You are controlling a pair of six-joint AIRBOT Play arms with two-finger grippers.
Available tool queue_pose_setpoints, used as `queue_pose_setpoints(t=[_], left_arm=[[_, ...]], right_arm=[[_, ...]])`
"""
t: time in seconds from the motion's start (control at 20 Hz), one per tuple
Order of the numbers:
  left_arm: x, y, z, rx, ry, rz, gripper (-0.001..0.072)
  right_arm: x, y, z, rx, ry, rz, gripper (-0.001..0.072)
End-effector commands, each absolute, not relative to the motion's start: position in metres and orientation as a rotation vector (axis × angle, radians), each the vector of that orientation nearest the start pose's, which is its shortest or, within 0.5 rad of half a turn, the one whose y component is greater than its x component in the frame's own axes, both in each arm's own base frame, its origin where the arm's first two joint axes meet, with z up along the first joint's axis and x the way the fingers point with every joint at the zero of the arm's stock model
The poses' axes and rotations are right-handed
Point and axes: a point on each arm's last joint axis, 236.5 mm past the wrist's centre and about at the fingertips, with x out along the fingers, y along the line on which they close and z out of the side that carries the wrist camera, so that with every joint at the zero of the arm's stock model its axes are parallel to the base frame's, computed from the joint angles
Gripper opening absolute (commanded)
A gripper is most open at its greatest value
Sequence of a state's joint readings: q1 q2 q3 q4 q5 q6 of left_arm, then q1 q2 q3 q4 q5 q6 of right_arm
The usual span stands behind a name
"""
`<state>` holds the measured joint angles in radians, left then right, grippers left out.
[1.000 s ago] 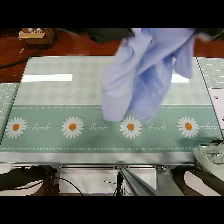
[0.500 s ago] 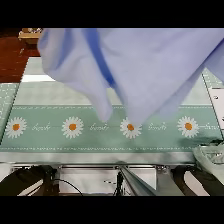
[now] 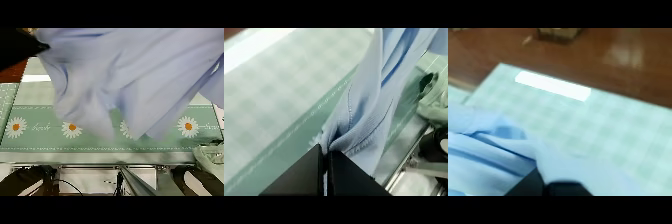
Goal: Fold the shirts.
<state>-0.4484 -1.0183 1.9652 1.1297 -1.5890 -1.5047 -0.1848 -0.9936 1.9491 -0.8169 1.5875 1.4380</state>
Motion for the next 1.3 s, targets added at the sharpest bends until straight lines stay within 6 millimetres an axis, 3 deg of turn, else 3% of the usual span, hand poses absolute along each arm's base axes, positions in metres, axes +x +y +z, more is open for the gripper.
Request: queue_pose_setpoints(t=[0.0, 0.15, 0.35, 0.45, 0.55, 0.7, 0.75, 0.85, 0.9, 1.0, 1.1, 1.15, 1.25], left_arm=[[0.250, -0.230, 0.332, 0.083, 0.763, -0.870, 0.0027], [0.283, -0.240, 0.295, 0.131, 0.850, -0.859, 0.0027], [0.341, -0.220, 0.234, 0.262, 0.968, -0.693, 0.0027], [0.365, -0.213, 0.200, 0.303, 1.040, -0.639, 0.0028], [0.384, -0.209, 0.165, 0.296, 1.125, -0.614, 0.0028], [0.403, -0.204, 0.121, 0.285, 1.230, -0.585, 0.0028], [0.406, -0.203, 0.110, 0.283, 1.255, -0.579, 0.0028], [0.411, -0.199, 0.099, 0.278, 1.280, -0.569, 0.0028], [0.412, -0.196, 0.098, 0.274, 1.283, -0.563, 0.0028], [0.416, -0.189, 0.099, 0.265, 1.283, -0.551, 0.0028], [0.419, -0.181, 0.098, 0.252, 1.285, -0.535, 0.0028], [0.421, -0.178, 0.098, 0.247, 1.286, -0.529, 0.0028], [0.422, -0.175, 0.099, 0.227, 1.287, -0.528, 0.0028]], right_arm=[[0.314, 0.116, 0.346, 0.144, 0.730, 0.600, 0.0023], [0.378, 0.122, 0.285, 0.080, 0.854, 0.558, 0.0024], [0.461, 0.119, 0.219, 0.061, 0.886, 0.475, 0.0024], [0.484, 0.120, 0.187, 0.082, 0.928, 0.465, 0.0024], [0.494, 0.124, 0.154, 0.105, 1.000, 0.475, 0.0024], [0.501, 0.135, 0.113, 0.170, 1.097, 0.505, 0.0029], [0.503, 0.135, 0.103, 0.172, 1.114, 0.502, 0.0100], [0.505, 0.125, 0.097, 0.149, 1.122, 0.482, 0.0402], [0.504, 0.115, 0.101, 0.133, 1.118, 0.461, 0.0411], [0.492, 0.074, 0.109, 0.074, 1.145, 0.380, 0.0412], [0.459, 0.027, 0.100, 0.071, 1.289, 0.301, 0.0431], [0.442, 0.015, 0.088, 0.125, 1.372, 0.286, 0.0431], [0.409, 0.014, 0.064, 0.295, 1.475, 0.334, 0.0431]])
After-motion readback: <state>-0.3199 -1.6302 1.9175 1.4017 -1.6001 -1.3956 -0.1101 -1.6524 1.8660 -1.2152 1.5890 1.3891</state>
